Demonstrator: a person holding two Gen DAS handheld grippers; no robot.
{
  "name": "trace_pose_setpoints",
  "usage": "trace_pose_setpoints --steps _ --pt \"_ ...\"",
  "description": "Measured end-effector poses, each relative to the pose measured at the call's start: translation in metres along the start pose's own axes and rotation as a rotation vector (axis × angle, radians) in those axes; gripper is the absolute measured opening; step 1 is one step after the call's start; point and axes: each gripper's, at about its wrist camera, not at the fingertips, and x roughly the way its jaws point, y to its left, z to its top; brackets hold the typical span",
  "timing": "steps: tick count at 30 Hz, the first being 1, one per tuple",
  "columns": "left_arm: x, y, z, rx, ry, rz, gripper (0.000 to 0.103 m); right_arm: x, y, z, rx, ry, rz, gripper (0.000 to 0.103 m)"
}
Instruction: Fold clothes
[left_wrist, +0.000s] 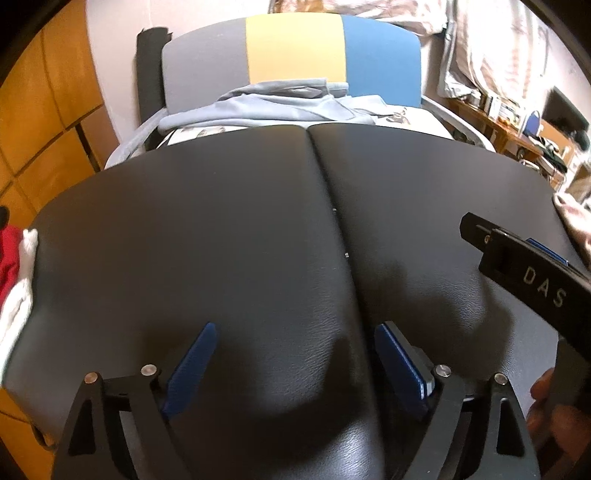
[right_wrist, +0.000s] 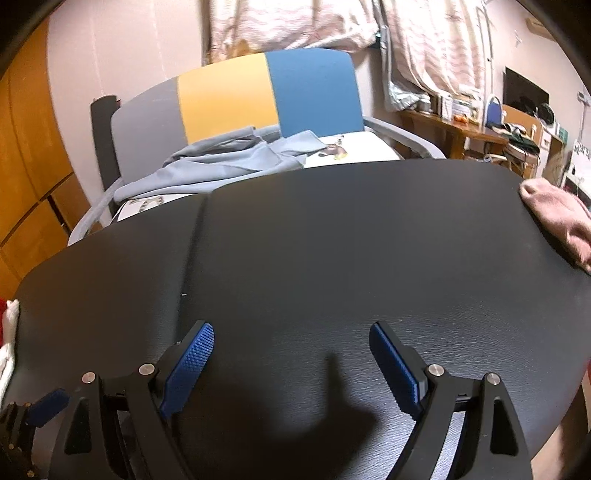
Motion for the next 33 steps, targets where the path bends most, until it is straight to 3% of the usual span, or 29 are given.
trace_pose_setpoints --steps 4,7,20,27,33 --pt "0.005 -0.012 0.007 0.024 -0.02 0.021 0.092 0.004 -0.029 0.003 0.051 0.007 -0.021 0.089" --pt "0.013 -0.019 0.013 0.017 0.015 -0.003 0.102 0.006 -0.049 0.007 0.079 0.01 -0.052 0.089" --pt "0.029 -0.071 0.026 0.107 0.027 -0.042 0.102 0.013 -0.116 0.025 0.114 -0.014 -0.209 0.089" --pt "0.035 -0.086 0.036 0.183 -0.025 -0.056 0.102 0.015 -0.205 0.037 0.189 -0.047 -0.277 0.089" --pt "0.051 -0.092 0.043 0.183 0.01 -0.06 0.102 0.015 -0.295 0.056 0.268 -0.042 -0.435 0.089"
